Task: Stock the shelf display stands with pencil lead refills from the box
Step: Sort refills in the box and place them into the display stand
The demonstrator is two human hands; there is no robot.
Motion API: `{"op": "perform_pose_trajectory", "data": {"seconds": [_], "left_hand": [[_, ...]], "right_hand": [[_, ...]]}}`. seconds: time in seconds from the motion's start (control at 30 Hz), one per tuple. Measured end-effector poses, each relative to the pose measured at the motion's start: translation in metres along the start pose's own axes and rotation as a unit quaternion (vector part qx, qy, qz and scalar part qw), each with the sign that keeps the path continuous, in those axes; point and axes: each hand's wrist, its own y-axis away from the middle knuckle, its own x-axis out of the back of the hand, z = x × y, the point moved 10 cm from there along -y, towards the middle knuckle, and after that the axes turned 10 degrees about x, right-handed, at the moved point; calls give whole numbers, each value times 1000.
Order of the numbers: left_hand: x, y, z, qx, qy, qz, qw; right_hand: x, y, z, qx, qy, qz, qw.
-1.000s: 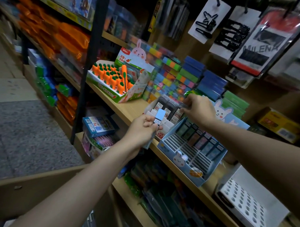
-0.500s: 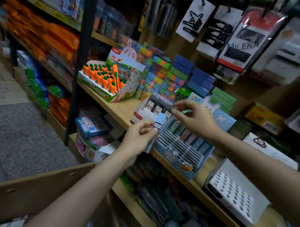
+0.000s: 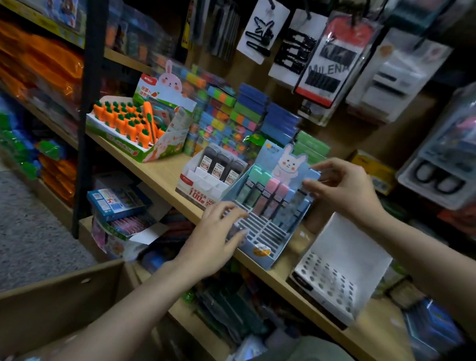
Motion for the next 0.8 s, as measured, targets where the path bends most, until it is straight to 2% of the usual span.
{"op": "perform_pose_trajectory", "data": {"seconds": [0.1, 0.23, 0.43, 0.8], "left_hand": [[-25, 10, -10, -30, -109, -62, 992], [-36, 18, -18, -61, -200, -76, 975], [-33, 18, -13, -95, -218, -68, 969], [-34, 18, -13, -94, -206, -74, 971]], "right_hand": [[14, 1, 8, 15, 107, -2, 994], [6, 6, 16, 28, 154, -15, 988], [-24, 1, 13, 76, 176, -36, 981], [-44, -8, 13, 90, 183, -25, 979]]}}
